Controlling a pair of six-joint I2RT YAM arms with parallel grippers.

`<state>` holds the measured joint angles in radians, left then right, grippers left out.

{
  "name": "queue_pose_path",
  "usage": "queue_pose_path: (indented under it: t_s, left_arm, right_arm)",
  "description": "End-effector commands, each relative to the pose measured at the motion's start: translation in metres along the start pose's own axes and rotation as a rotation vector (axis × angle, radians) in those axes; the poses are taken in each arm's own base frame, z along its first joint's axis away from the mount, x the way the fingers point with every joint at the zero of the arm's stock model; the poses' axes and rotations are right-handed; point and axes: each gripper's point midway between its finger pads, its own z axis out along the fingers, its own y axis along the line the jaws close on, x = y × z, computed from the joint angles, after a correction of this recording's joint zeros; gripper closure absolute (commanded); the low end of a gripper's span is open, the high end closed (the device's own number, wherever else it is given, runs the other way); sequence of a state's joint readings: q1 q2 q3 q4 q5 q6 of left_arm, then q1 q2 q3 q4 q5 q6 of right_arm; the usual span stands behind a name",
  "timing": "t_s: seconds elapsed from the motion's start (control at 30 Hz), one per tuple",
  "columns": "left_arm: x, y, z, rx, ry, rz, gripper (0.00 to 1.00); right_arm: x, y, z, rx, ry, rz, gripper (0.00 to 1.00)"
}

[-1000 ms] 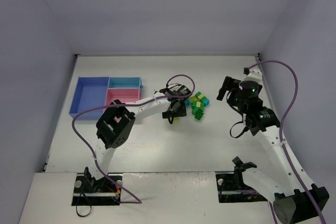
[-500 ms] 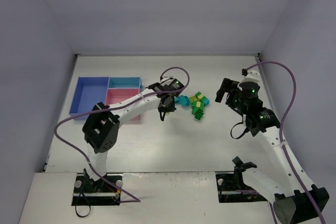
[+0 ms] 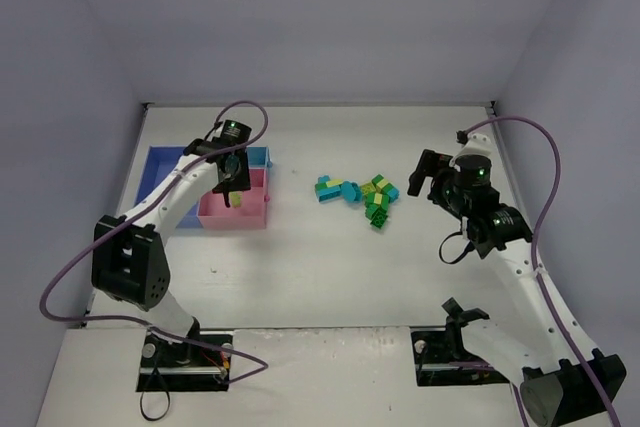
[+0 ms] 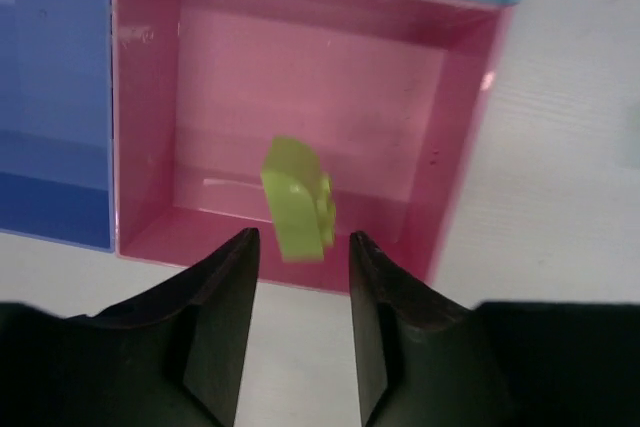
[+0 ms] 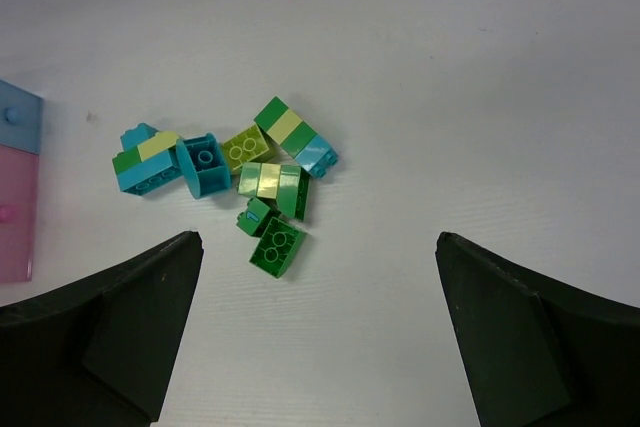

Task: Sort the legos into containers by color

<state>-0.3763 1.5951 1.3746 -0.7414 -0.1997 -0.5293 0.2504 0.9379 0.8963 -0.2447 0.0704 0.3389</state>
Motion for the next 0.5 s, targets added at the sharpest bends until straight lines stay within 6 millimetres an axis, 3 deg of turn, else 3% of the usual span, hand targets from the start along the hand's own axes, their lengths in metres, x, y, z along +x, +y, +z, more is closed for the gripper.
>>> queue_pose_path:
  t_s: [0.0, 0.1, 0.23, 0.27, 0.33, 0.37, 0.47]
  left_arm:
    - [-0.007, 0.012, 0.016, 0.019, 0.004, 0.078, 0.64]
    - [-0.011, 0.015, 0.026, 0.021, 0.019, 0.092, 0.47]
    - [-0.019, 0.01, 0.02, 0.043, 0.004, 0.093, 0.29]
    - [-0.025, 0.007, 0.008, 0.072, -0.023, 0.074, 0.23]
    - [-0.029, 0.003, -0.003, 0.102, -0.042, 0.069, 0.21]
    - [-0.035, -0.007, -0.024, 0.168, -0.08, 0.065, 0.21]
    - [-0.036, -0.026, -0.045, 0.235, -0.131, 0.104, 0.21]
  right_arm:
    - [-0.01, 0.009, 0.002, -0.031, -0.03, -0.008, 0.0]
    - [-0.005, 0.008, 0.004, -0.031, -0.017, -0.009, 0.0]
    - [0.007, 0.007, 0.011, -0.026, 0.023, 0.004, 0.0]
    - [0.02, 0.005, 0.016, -0.018, 0.059, 0.015, 0.04]
    - [0.025, 0.005, 0.02, -0.014, 0.079, 0.022, 0.05]
    - [0.035, 0.003, 0.026, -0.005, 0.113, 0.029, 0.08]
    - [0.042, 0.002, 0.03, 0.004, 0.135, 0.043, 0.1]
